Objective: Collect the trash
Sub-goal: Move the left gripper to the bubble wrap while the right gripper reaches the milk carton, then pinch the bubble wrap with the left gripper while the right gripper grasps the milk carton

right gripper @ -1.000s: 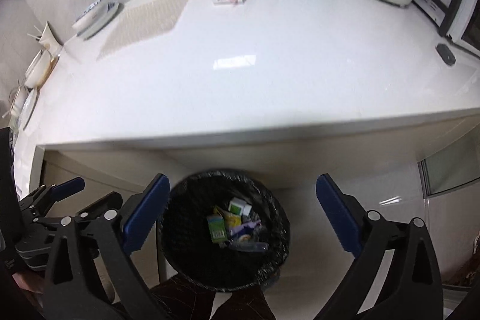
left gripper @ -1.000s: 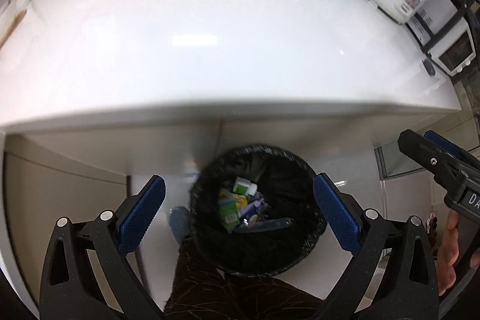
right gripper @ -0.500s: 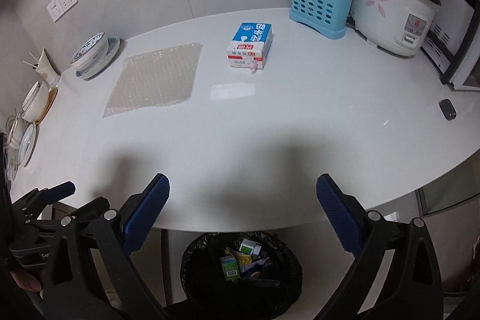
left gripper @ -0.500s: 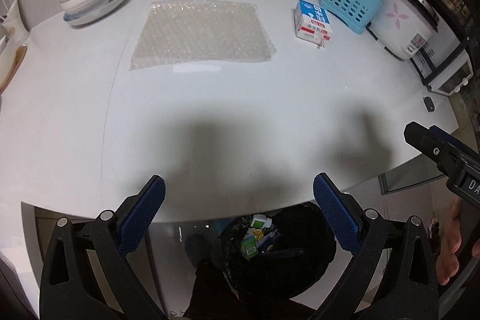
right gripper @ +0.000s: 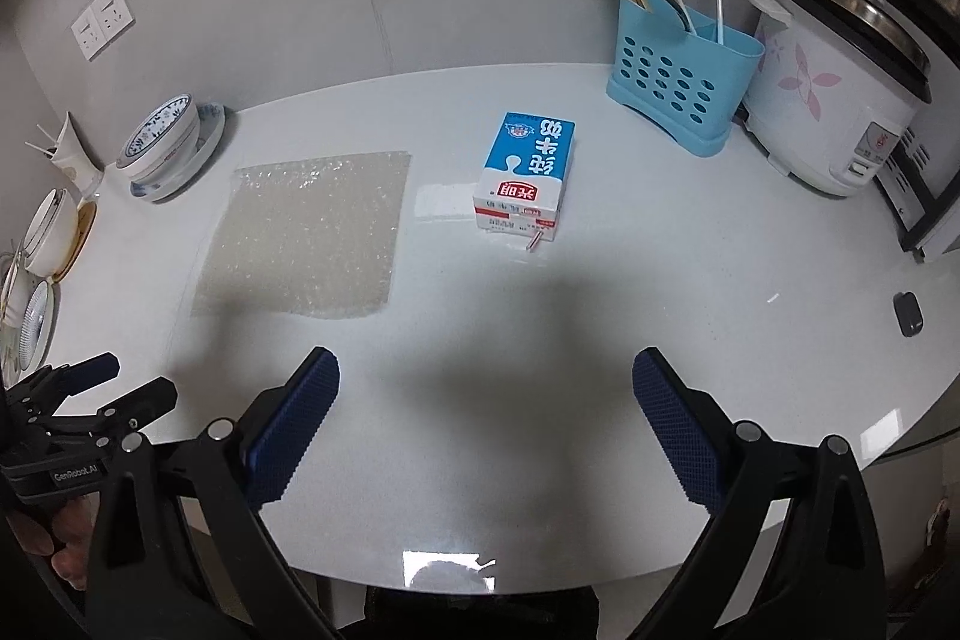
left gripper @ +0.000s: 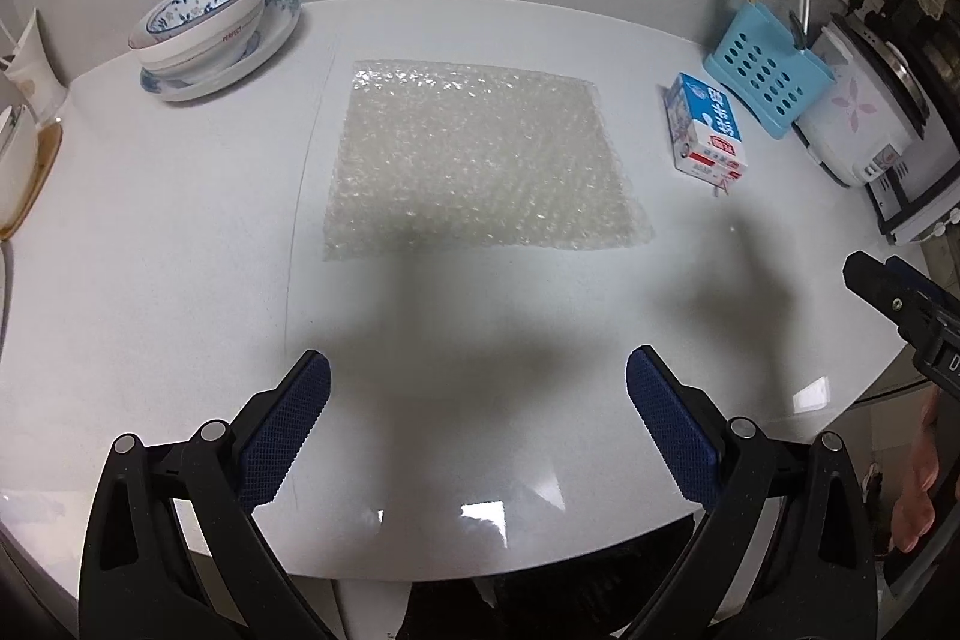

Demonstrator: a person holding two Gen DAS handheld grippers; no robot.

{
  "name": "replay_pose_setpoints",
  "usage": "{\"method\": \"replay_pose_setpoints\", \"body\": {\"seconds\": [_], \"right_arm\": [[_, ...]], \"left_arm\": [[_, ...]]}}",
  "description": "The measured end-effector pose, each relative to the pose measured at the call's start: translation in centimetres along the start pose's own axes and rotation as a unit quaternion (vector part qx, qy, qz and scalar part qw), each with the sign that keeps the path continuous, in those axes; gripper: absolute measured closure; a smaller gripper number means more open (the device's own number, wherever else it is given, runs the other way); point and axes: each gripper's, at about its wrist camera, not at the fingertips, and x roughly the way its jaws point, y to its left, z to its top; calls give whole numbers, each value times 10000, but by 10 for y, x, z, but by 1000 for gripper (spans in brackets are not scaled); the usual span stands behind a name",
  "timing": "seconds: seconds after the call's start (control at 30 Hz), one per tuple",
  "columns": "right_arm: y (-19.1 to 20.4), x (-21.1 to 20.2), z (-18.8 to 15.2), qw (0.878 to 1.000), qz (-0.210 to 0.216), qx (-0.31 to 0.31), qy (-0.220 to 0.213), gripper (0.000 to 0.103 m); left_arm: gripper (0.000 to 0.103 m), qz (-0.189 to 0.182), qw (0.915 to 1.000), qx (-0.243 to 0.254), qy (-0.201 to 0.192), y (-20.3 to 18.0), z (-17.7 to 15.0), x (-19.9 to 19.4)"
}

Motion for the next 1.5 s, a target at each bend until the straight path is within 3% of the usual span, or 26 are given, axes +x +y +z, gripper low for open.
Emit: {"method": "replay_pose_setpoints", "body": {"seconds": [0.27, 0.6, 0.8, 1.03, 1.17, 1.23, 1.3, 1.4, 1.5], "right_arm": [[-1, 46, 49, 9997, -156, 112, 146, 9], [-16, 141, 104, 9943, -407, 610, 773, 9], [-22, 168, 122, 9885, -737, 769, 1071, 9], [-25, 183, 126, 9834, -761, 957, 1337, 11], [-30, 195, 125, 9805, -722, 1040, 1503, 25], [-27, 198, 124, 9799, -679, 1049, 1552, 35], [-26, 199, 124, 9800, -626, 1057, 1566, 42], [-23, 200, 123, 9803, -624, 1051, 1549, 42], [-21, 198, 122, 9816, -602, 1016, 1503, 42]], "left_arm": [[6, 122, 9993, -279, 198, 35, 52, 39], [6, 365, 9969, -328, 617, 55, 105, 106], [6, 399, 9951, -296, 854, 50, 122, 137], [12, 570, 9932, -150, 1003, 37, 128, 151], [31, 610, 9918, -107, 1118, 29, 132, 149], [50, 588, 9916, -29, 1150, 24, 134, 147], [81, 466, 9913, 1, 1231, 18, 137, 146], [91, 460, 9913, 75, 1230, 15, 139, 146], [94, 444, 9918, 80, 1195, 13, 139, 145]]}}
